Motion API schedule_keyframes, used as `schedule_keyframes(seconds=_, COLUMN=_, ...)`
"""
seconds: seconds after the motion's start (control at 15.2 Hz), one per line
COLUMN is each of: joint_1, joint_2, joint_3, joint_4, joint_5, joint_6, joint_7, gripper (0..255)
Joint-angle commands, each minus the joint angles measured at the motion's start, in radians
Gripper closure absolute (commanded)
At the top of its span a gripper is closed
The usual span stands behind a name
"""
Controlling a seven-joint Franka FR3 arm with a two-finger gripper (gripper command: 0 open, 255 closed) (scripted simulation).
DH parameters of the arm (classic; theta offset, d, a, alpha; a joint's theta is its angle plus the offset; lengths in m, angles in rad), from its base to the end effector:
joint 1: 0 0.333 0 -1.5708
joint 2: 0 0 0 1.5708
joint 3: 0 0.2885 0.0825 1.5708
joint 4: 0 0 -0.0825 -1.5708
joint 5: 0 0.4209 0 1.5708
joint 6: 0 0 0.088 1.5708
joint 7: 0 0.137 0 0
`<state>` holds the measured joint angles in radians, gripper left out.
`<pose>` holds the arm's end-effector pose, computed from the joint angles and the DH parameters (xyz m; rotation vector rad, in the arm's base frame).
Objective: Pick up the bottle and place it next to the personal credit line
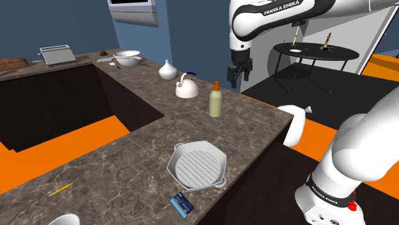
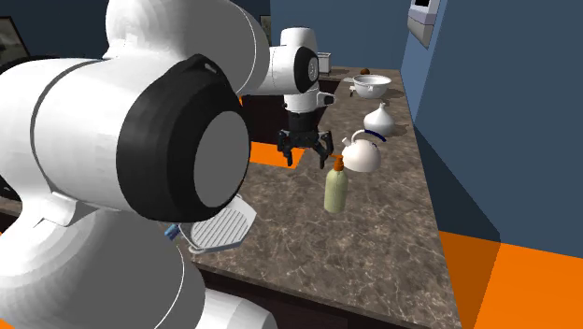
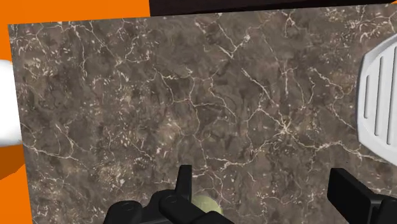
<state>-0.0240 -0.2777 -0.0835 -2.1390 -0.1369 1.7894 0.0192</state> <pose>0.5008 -0.0708 0.4488 3.0300 -0.1336 -0.1168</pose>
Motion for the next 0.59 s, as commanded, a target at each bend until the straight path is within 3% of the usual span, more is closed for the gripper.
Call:
schedule_keyframes(seconds=0.0, joint_1=-0.004, joint_2=0.078, joint_3=-0.012, joint_4=0.053, joint_5=0.002, joint_6=0.037, joint_7=-0.02, gripper=0)
schedule_keyframes(seconds=0.53, joint_1=-0.022, joint_2=0.371, joint_3=-0.041, joint_4=0.328, joint_5=0.039, joint_6=0.096, joint_7=-0.096, gripper=0)
